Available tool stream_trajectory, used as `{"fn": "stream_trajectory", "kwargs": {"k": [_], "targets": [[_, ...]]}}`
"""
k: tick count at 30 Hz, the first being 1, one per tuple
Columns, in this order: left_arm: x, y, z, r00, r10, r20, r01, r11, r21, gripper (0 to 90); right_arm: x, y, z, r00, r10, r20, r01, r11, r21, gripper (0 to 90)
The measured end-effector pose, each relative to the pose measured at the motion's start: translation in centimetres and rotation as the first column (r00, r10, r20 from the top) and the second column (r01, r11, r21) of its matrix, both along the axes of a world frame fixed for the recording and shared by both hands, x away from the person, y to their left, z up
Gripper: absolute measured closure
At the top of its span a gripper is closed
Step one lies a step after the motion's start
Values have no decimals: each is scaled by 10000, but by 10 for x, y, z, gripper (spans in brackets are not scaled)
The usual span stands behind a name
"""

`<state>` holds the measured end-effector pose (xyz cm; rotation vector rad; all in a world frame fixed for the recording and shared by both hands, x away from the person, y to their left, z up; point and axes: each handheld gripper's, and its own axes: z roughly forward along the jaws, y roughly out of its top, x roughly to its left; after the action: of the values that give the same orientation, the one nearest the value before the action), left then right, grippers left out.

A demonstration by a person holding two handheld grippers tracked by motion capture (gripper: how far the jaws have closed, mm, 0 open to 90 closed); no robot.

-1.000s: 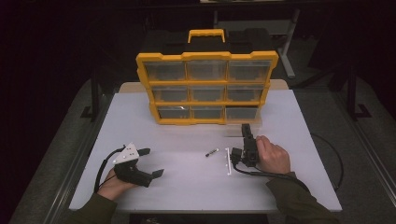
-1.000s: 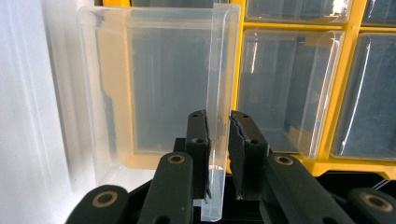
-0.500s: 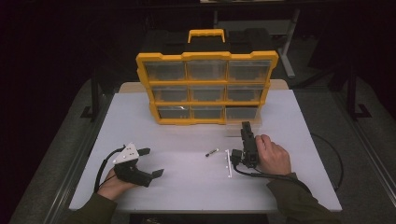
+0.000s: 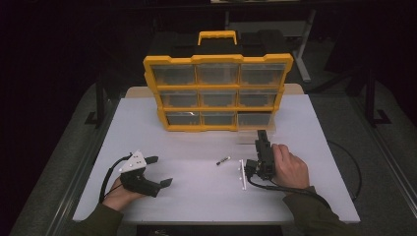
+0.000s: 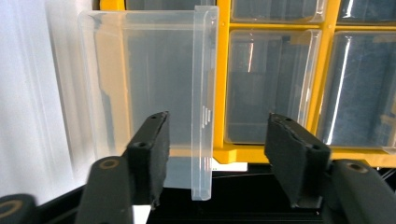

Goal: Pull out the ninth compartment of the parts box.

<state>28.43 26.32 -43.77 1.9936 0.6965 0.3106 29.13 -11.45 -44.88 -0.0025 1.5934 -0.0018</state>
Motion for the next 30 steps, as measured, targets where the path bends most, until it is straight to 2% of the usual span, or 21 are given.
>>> {"fn": "stream_trajectory", "kwargs": {"k": [2, 3, 11, 13, 16, 17, 22, 23, 26, 28, 29, 30], "targets": [[0, 0, 0, 10000, 10, -21, -10, 10000, -12, 15, -2, -1, 1, 10000, -73, 11, 73, 9999, 70, 368], [0, 0, 0, 10000, 4, -3, -4, 10000, 28, 16, -4, -2, 1, 10000, -52, -69, 52, 10000, 16, 330], [0, 0, 0, 10000, 20, -9, -20, 10000, -30, 16, -9, -6, 1, 9997, -115, -228, 116, 9999, 44, 200], [0, 0, 0, 10000, 9, -15, -9, 10000, -25, 15, -13, -8, 1, 9994, -174, -315, 182, 9995, 248, 142], [0, 1, 0, 10000, 0, 2, 0, 10000, -30, 16, -14, -10, 1, 9990, -180, -413, 191, 9995, 258, 122], [0, 2, 1, 10000, 25, 59, -24, 9999, -102, 15, -16, -10, 2, 9986, -250, -464, 267, 9989, 384, 84], [-1, 3, 3, 9999, -22, 101, 23, 10000, -20, 16, -22, -10, -2, 9979, -251, -590, 272, 9990, 341, 45], [-2, 3, 3, 10000, -6, 64, 6, 10000, -28, 16, -26, -10, -3, 9968, -238, -768, 261, 9992, 300, 41], [-2, 2, 2, 10000, 23, -11, -23, 10000, -33, 15, -29, -11, -4, 9972, -238, -710, 254, 9994, 230, 38], [-3, 2, 2, 10000, 28, 8, -28, 10000, -22, 15, -31, -12, -3, 9963, -185, -840, 217, 9991, 364, 34], [-3, 4, 3, 9999, -58, 95, 56, 9998, 176, 16, -32, -13, -3, 9966, -159, -803, 195, 9988, 439, 33], [-3, 4, 3, 9999, -58, 95, 56, 9998, 176, 16, -32, -13, -3, 9966, -159, -803, 195, 9988, 439, 33]]}}
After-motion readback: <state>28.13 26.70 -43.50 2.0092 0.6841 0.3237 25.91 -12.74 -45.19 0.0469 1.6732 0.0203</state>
